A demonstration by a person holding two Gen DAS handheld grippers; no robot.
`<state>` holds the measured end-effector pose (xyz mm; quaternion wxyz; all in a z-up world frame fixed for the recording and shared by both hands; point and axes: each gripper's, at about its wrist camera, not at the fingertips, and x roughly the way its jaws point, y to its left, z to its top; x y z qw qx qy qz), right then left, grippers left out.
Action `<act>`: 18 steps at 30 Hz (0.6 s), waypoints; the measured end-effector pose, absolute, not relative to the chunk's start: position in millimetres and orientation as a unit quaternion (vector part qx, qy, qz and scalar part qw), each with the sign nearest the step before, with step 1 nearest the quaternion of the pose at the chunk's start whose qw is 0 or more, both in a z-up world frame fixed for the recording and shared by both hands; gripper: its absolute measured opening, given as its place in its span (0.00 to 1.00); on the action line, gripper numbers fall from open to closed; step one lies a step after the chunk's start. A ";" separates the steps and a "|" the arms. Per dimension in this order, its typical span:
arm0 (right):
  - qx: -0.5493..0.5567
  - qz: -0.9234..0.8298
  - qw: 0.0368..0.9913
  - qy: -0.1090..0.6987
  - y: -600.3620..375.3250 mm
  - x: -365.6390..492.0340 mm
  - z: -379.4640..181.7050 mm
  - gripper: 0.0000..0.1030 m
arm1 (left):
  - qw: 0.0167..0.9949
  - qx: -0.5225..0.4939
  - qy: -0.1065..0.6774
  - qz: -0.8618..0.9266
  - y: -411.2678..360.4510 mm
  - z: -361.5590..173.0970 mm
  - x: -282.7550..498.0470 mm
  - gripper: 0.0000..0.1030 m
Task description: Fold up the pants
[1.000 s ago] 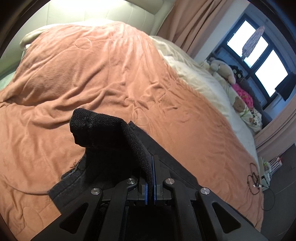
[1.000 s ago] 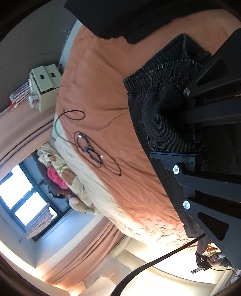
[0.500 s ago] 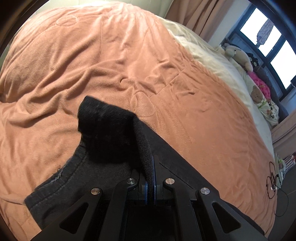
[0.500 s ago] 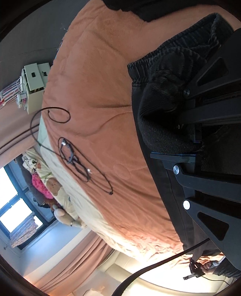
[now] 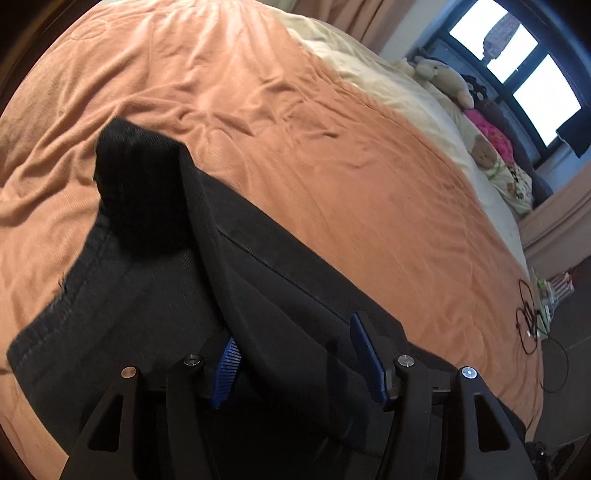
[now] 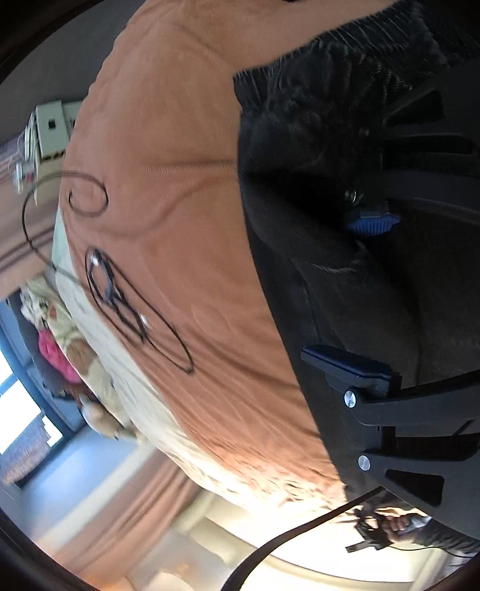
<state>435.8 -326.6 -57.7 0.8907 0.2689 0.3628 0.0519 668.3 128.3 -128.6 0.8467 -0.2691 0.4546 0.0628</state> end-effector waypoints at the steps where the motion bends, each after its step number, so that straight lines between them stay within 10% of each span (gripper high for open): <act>1: 0.266 0.056 0.888 0.372 -321.8 435.0 -58.2 0.50 | 0.848 -0.265 0.455 0.063 124.6 -128.3 666.1 0.55; 7: 0.257 0.059 0.879 0.398 -313.4 439.3 -60.9 0.50 | 0.852 -0.252 0.451 0.084 131.6 -127.1 674.4 0.05; 11: 0.244 0.046 0.886 0.392 -316.8 450.9 -52.5 0.13 | 0.857 -0.251 0.441 0.085 135.1 -124.6 683.3 0.03; 18: 0.316 0.006 0.881 0.352 -357.7 467.2 -62.0 0.05 | 0.853 -0.254 0.443 0.110 136.9 -130.9 710.9 0.03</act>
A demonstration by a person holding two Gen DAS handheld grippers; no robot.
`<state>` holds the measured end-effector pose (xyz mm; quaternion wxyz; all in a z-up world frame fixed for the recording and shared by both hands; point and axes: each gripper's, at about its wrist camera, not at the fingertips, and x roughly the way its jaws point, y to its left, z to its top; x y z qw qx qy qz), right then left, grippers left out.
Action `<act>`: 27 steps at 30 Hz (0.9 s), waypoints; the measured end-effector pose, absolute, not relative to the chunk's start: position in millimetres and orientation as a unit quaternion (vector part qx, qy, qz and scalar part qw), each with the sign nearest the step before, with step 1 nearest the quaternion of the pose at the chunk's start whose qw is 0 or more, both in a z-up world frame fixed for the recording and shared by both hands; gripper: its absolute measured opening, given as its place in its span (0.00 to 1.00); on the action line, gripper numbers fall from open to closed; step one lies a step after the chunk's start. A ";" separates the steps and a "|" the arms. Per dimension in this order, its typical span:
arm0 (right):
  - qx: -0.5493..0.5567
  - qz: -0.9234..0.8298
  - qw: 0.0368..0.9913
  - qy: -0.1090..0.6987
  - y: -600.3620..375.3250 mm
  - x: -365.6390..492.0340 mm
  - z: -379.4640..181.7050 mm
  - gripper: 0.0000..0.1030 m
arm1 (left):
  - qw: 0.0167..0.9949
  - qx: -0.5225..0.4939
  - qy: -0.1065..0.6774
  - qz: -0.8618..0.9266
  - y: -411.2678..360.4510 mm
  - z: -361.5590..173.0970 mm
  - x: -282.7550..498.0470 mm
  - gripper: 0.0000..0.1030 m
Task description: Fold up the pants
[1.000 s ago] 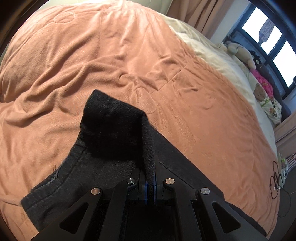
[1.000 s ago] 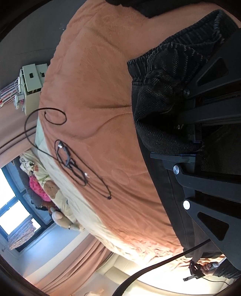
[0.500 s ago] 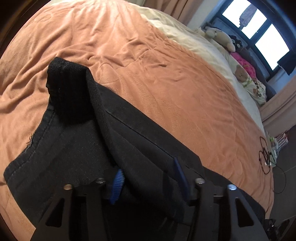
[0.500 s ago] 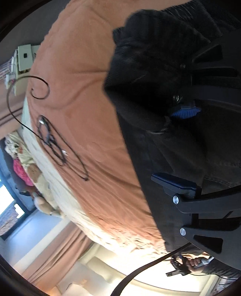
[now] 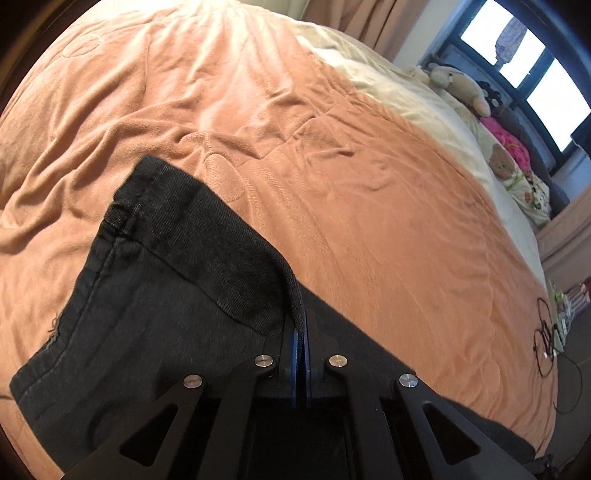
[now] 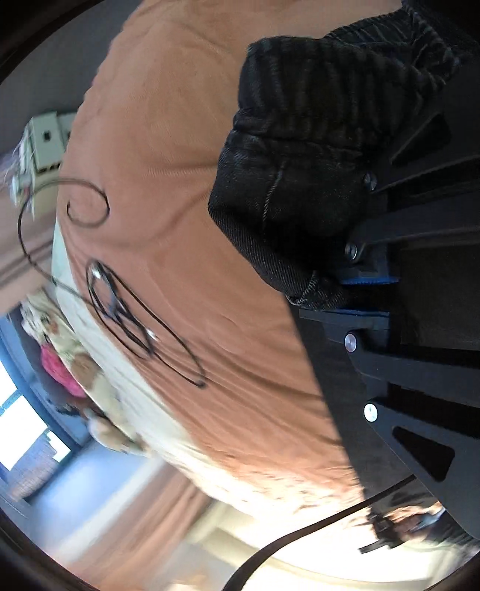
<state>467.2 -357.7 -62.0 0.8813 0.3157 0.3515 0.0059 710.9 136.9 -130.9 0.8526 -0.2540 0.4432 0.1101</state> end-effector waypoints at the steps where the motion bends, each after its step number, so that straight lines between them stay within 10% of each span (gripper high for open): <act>1: 0.319 0.003 0.881 0.350 -357.2 466.7 -65.1 0.05 | 0.852 -0.254 0.444 0.112 136.8 -132.0 714.7 0.03; 9: 0.368 -0.042 0.861 0.349 -349.9 481.8 -89.8 0.07 | 0.848 -0.227 0.462 0.124 131.1 -137.2 730.0 0.11; 11: 0.379 -0.031 0.856 0.349 -349.5 479.8 -87.2 0.13 | 0.851 -0.220 0.461 0.122 131.2 -129.5 728.8 0.44; 14: 0.384 -0.004 0.870 0.309 -351.1 464.5 -66.6 0.74 | 0.869 -0.202 0.436 0.119 130.7 -111.1 719.8 0.75; 27: 0.262 -0.055 0.905 0.329 -371.9 399.6 -32.7 0.84 | 0.875 -0.183 0.434 0.112 151.9 -83.4 653.4 0.75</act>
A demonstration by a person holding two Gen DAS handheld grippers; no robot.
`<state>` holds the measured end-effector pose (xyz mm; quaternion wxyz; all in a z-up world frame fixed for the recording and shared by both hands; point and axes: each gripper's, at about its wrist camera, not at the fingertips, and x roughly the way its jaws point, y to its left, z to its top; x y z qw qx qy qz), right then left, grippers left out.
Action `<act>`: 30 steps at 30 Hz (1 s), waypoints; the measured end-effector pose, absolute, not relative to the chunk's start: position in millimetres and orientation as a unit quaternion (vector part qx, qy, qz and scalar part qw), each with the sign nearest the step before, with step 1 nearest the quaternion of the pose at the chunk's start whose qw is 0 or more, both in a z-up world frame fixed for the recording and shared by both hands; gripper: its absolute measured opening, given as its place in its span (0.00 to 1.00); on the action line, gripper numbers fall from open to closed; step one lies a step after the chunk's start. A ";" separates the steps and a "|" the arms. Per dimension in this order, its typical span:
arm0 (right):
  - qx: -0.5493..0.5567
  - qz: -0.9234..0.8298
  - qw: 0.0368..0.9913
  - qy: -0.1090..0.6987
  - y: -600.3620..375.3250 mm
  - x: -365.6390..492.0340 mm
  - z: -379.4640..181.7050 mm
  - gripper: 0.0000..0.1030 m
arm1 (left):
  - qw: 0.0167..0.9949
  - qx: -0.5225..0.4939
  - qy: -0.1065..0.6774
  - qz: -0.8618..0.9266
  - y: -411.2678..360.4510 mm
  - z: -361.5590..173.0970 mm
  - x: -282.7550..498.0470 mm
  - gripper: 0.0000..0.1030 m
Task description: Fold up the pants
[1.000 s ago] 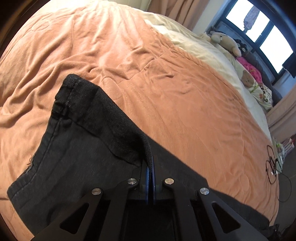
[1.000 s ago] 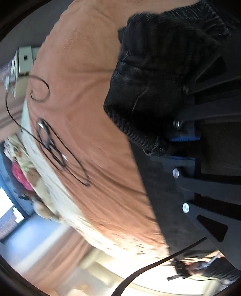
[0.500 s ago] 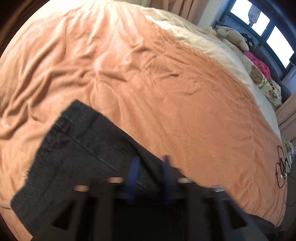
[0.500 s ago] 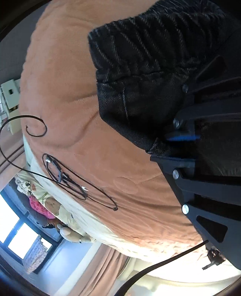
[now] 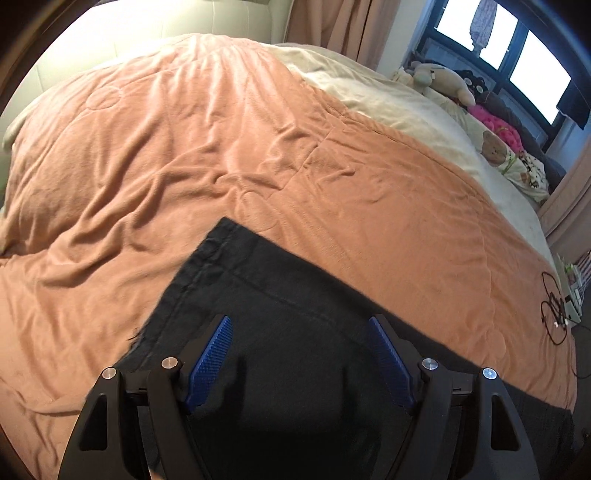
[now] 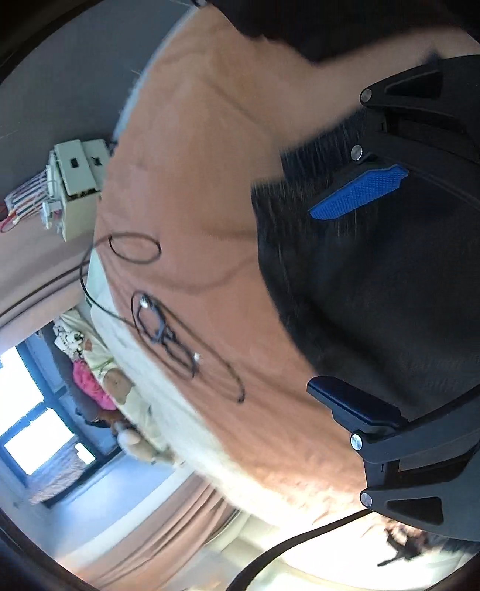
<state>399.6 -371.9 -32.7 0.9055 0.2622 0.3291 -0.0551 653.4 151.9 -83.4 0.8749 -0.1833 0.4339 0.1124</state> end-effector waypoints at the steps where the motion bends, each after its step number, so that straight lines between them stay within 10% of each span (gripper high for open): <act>1: 0.248 -0.060 0.906 0.338 -374.7 396.8 -33.4 0.84 | 0.875 -0.183 0.434 0.114 153.7 -82.9 647.6 0.75; 15: 0.097 -0.083 0.899 0.418 -366.3 402.5 -43.3 0.81 | 0.856 -0.196 0.458 0.139 185.7 -108.0 564.2 0.75; 17: 0.091 -0.074 0.895 0.431 -366.7 411.3 -50.1 0.31 | 0.853 -0.200 0.461 0.142 189.3 -112.4 556.7 0.75; 19: 0.079 -0.104 0.888 0.442 -371.4 418.4 -55.7 0.08 | 0.850 -0.203 0.462 0.149 193.7 -116.4 547.3 0.75; 26: 0.105 -0.143 0.869 0.461 -381.6 423.9 -64.1 0.08 | 0.843 -0.216 0.466 0.162 208.0 -125.0 525.1 0.75; 30: 0.092 -0.178 0.862 0.465 -383.2 417.3 -56.3 0.45 | 0.841 -0.232 0.463 0.160 215.6 -125.7 515.3 0.75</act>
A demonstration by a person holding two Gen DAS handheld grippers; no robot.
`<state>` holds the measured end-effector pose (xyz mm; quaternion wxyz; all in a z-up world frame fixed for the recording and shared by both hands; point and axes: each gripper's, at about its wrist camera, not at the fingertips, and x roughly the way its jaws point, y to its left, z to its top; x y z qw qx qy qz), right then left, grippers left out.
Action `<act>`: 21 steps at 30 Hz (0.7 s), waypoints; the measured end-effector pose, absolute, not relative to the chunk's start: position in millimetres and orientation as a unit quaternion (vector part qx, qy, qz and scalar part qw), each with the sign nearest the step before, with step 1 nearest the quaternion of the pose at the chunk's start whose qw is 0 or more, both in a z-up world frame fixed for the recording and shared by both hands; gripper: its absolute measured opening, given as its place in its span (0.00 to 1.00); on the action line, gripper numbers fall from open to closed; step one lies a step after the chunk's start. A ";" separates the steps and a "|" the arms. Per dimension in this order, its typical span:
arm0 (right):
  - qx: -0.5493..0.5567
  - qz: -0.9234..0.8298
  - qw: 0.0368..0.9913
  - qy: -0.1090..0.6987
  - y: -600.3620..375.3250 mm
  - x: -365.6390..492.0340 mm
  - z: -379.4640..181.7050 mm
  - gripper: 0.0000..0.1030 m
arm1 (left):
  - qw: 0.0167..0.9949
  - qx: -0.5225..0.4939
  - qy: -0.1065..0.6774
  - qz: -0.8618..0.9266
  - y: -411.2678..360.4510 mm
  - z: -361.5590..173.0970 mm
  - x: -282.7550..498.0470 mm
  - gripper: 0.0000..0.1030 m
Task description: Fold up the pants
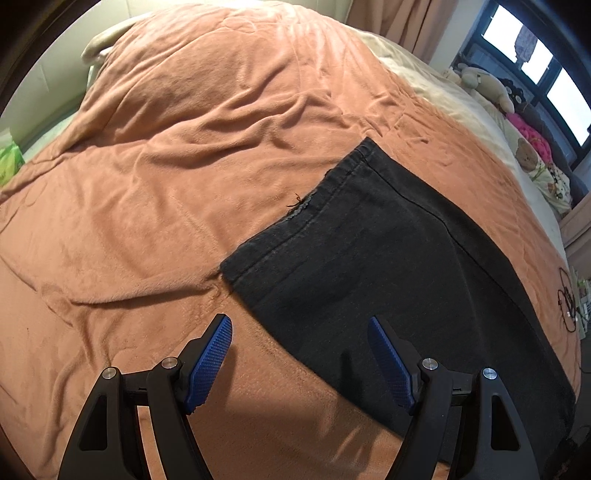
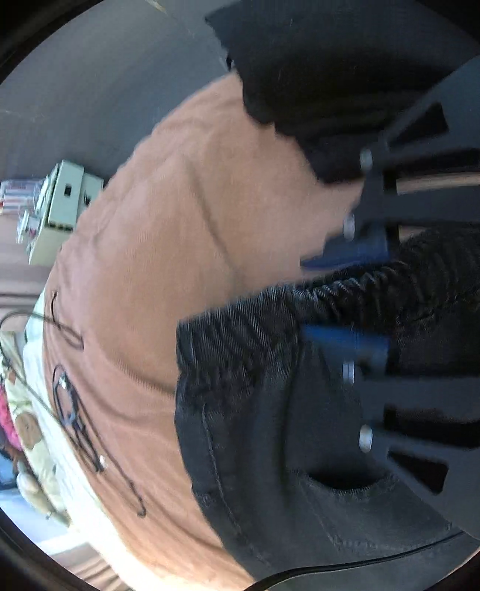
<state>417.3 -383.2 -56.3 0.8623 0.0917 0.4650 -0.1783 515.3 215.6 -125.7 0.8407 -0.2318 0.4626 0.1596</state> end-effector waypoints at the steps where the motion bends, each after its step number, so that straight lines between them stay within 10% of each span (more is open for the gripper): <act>1: 0.095 -0.174 0.865 0.460 -382.7 411.6 -51.3 0.47 | 0.842 -0.234 0.460 0.158 216.9 -124.9 512.9 0.75; 21: 0.245 -0.049 0.875 0.414 -372.1 270.4 -69.8 0.47 | 0.818 -0.335 0.451 0.120 251.6 -165.8 506.2 0.51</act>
